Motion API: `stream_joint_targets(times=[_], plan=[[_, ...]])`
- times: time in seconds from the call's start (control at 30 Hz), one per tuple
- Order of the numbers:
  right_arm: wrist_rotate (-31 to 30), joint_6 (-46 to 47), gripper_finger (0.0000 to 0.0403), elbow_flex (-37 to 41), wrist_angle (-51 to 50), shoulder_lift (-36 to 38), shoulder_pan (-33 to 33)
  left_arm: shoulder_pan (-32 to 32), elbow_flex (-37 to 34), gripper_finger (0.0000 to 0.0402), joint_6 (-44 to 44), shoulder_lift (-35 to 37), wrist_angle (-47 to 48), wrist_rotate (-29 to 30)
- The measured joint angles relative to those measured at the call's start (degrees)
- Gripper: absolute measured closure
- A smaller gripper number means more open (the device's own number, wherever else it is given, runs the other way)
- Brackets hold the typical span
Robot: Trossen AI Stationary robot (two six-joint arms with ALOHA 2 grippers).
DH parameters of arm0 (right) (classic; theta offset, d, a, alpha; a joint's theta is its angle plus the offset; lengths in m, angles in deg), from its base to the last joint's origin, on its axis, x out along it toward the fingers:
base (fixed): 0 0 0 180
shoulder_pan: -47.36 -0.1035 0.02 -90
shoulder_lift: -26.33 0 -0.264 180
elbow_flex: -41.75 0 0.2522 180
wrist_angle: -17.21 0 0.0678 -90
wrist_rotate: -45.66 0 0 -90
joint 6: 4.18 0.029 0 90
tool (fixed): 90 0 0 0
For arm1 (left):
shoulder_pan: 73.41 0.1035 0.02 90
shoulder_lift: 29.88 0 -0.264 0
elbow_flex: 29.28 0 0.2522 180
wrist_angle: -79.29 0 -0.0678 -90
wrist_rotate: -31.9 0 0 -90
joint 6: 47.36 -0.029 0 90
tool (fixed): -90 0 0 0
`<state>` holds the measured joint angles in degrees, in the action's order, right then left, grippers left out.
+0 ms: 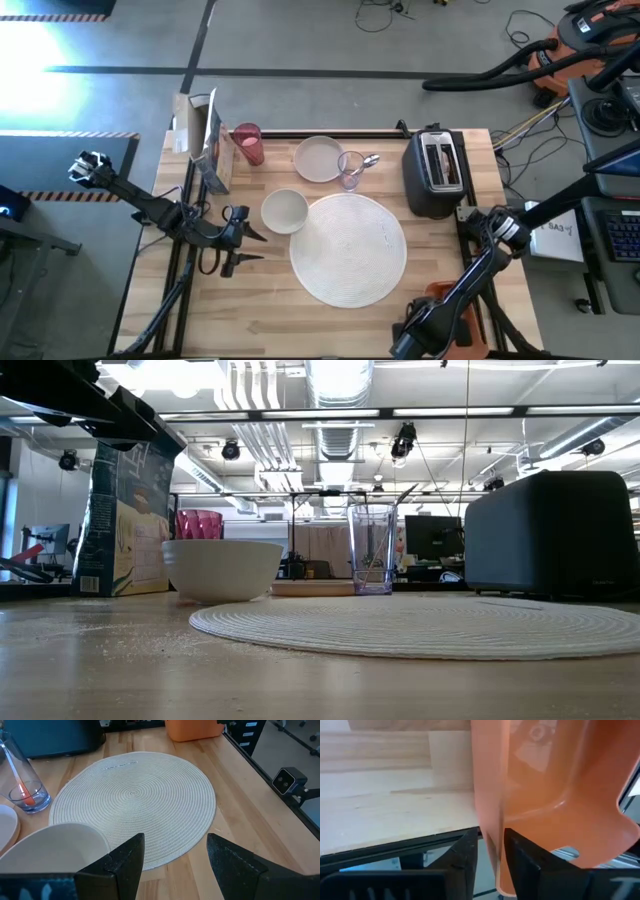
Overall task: Arrange a breakfast setting
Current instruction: Move the orange bin to the bottom right of the table, then adjust the white tablemat
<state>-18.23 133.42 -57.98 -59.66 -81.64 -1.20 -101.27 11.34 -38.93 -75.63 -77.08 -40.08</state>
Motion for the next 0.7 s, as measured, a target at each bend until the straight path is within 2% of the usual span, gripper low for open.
stream_joint_targets(times=[0.17,0.4,0.5,0.7], plan=[[2.86,-0.29,0.0299,-0.92,0.02,1.49,0.09,0.0,0.0,0.0203,0.02,0.0,-0.2,0.0],[1.51,0.16,0.0298,-1.51,-1.97,5.69,0.22,0.0,0.0,0.0203,0.21,-0.15,-1.16,0.0],[-3.89,0.35,0.0301,-1.51,-5.14,7.22,0.22,0.0,0.0,0.0203,0.83,-0.17,-1.33,0.01],[-23.72,-6.01,0.0307,-1.51,-8.6,9.47,2.42,0.0,0.0,0.0203,2.6,-0.31,-1.38,0.64]])
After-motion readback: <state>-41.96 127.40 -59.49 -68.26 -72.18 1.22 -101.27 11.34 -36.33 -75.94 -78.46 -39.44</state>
